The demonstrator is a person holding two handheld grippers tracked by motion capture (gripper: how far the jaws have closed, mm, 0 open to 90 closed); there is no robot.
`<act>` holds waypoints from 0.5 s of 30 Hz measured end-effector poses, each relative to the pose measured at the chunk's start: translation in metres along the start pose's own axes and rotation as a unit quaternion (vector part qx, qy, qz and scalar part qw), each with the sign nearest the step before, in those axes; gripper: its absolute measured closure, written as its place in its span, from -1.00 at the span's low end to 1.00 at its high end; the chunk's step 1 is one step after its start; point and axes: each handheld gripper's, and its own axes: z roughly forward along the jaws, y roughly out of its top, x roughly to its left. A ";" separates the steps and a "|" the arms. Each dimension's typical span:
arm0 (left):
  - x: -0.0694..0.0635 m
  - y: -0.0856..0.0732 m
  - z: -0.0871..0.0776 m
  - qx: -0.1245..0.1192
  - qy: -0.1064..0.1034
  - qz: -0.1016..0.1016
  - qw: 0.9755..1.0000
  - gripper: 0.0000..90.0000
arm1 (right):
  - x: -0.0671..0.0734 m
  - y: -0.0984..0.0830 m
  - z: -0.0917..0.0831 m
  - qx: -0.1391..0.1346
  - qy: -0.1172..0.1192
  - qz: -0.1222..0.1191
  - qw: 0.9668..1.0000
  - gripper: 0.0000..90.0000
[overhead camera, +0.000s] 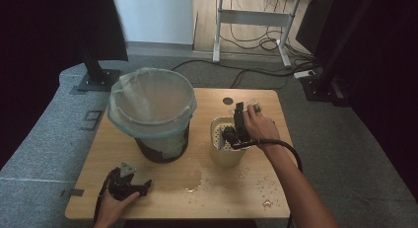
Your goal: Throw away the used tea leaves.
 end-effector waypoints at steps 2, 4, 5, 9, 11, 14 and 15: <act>0.000 0.000 0.000 0.000 0.000 0.000 1.000 -0.89 | 0.001 0.001 0.000 0.004 -0.013 -0.036 0.999 -0.08; 0.000 0.000 0.000 0.000 0.000 0.000 1.000 -0.88 | 0.003 0.003 0.000 0.009 -0.023 -0.064 0.998 -0.08; 0.000 0.000 0.000 0.000 0.000 0.000 1.000 -0.89 | 0.003 0.003 0.000 0.011 -0.028 -0.078 0.996 -0.08; 0.000 0.000 0.000 0.000 -0.001 0.001 1.000 -0.89 | 0.002 0.008 -0.001 0.012 -0.043 -0.140 0.989 -0.08; 0.000 0.000 0.000 0.000 -0.001 0.001 1.000 -0.89 | 0.001 0.010 -0.001 0.011 -0.045 -0.150 0.988 -0.08; 0.000 0.000 0.000 0.001 -0.001 0.001 1.000 -0.89 | 0.001 0.014 -0.003 0.007 -0.046 -0.153 0.987 -0.08; 0.000 0.000 0.000 0.000 0.000 0.001 1.000 -0.89 | 0.001 0.016 -0.003 0.006 -0.048 -0.155 0.987 -0.08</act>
